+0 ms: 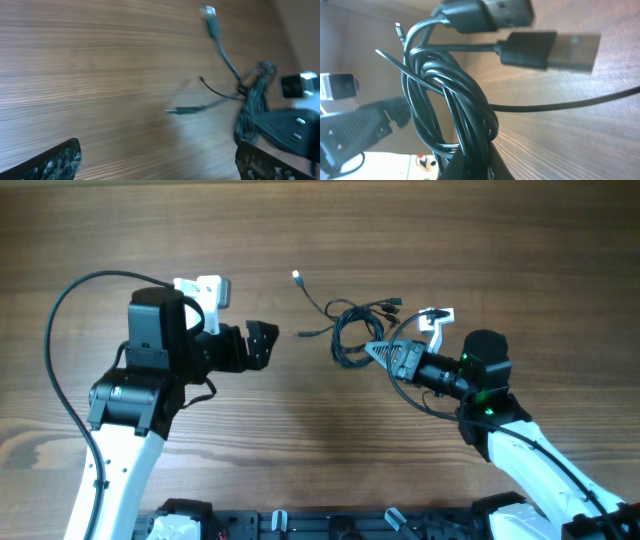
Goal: Untangle cables
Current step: 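Lift the cable bundle with the right gripper toward the left gripper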
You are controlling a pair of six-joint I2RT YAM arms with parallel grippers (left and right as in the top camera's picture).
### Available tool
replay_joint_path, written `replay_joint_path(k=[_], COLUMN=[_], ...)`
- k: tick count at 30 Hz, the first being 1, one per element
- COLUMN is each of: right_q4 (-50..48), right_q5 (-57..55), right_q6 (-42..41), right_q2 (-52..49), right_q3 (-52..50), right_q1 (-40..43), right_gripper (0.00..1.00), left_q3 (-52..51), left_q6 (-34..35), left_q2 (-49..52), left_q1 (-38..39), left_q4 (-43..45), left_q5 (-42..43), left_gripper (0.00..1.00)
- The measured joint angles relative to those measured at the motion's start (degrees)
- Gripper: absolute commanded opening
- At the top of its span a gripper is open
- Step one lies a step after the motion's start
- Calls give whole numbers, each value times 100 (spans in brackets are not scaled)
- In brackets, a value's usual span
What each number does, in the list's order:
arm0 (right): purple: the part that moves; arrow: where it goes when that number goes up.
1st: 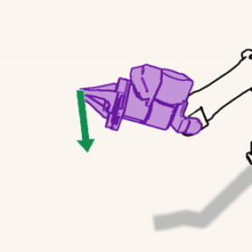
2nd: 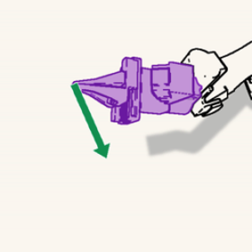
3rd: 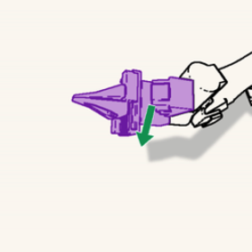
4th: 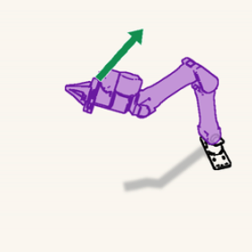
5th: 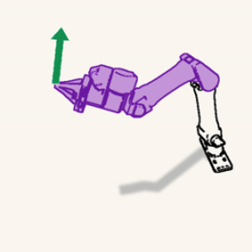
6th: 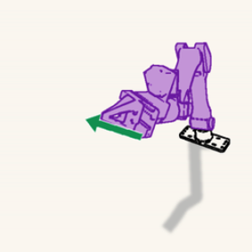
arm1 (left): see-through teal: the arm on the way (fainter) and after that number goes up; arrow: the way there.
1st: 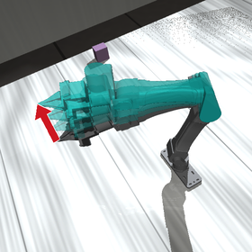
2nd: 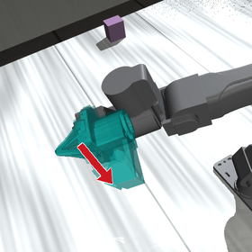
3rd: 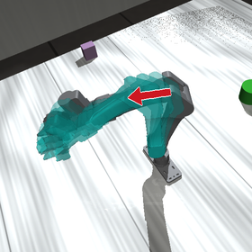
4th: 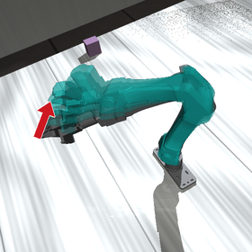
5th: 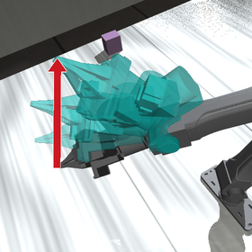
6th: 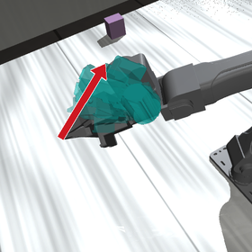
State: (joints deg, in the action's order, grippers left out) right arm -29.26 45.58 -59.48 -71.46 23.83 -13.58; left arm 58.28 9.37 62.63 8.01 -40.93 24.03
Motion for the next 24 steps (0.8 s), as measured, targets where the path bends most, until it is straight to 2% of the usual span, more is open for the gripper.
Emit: replay_joint_path(k=[4,9,17,24], right_q4=[-358,-1261,-2323,-2879], right_q5=[-221,-278,4,166], right_q6=[-267,-721,-1298,-1779], right_q2=[-2,-2,-2,-2], right_q3=[-2,0,0,0], right_q1=[0,0,0,0], right_gripper=[4,4,4,4], left_q3=[0,0,2,2], left_q6=[39,535,1036,1075], left_q2=[0,7,275,350], left_q1=[20,271,1233,1353], left_q4=[0,101,1272,1307], left_q5=[791,1189,1331,1287], left_gripper=[100,100,100,100])
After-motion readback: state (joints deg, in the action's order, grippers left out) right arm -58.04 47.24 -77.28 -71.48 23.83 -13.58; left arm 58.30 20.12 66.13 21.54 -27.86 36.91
